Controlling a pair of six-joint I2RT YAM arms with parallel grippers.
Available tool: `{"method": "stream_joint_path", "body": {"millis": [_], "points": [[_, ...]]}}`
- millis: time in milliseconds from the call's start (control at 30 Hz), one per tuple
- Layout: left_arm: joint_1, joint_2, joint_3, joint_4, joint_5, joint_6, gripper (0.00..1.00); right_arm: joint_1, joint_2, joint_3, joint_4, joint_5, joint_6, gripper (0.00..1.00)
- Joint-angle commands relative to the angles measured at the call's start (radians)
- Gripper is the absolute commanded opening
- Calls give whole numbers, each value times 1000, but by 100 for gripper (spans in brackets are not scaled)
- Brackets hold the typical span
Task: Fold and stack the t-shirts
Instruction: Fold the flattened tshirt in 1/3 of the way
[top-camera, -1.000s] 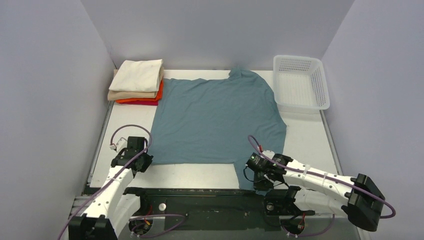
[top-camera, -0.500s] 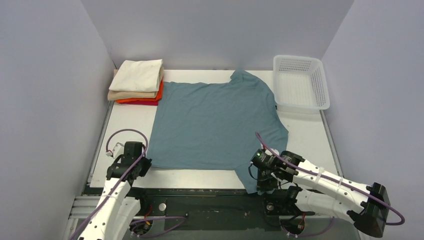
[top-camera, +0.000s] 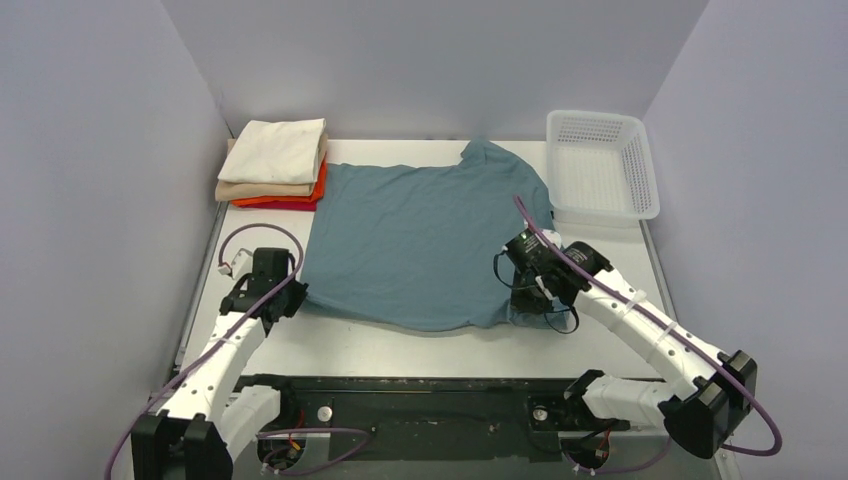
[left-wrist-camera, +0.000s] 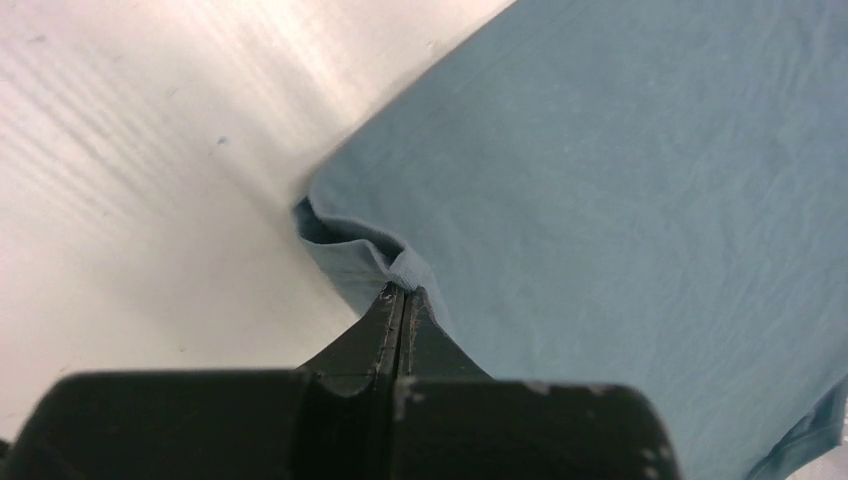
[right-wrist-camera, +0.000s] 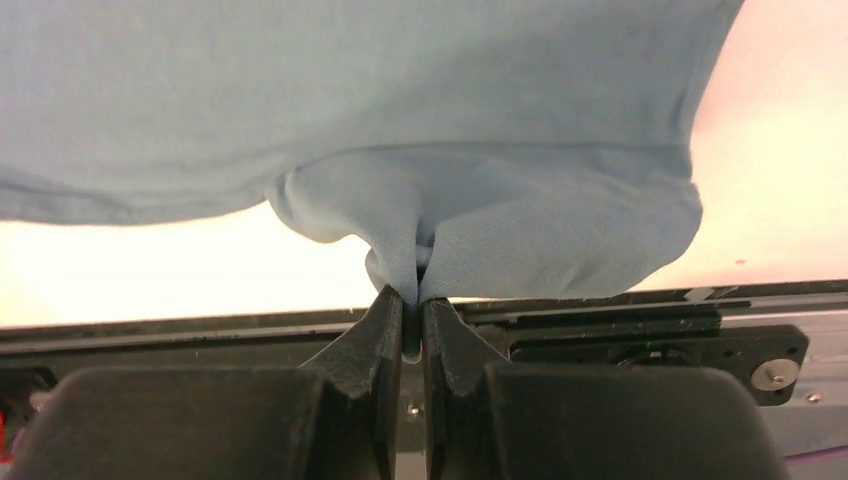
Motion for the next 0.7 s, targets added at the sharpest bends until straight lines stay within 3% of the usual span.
{"method": "stream_joint_path", "body": {"millis": [0,667], "points": [[0,74,91,155,-38,31,0,-86,67,102,3,93,-109,0],[34,387,248,378,-97,55,0,-292,451,460,131,-11,-282,0]]}}
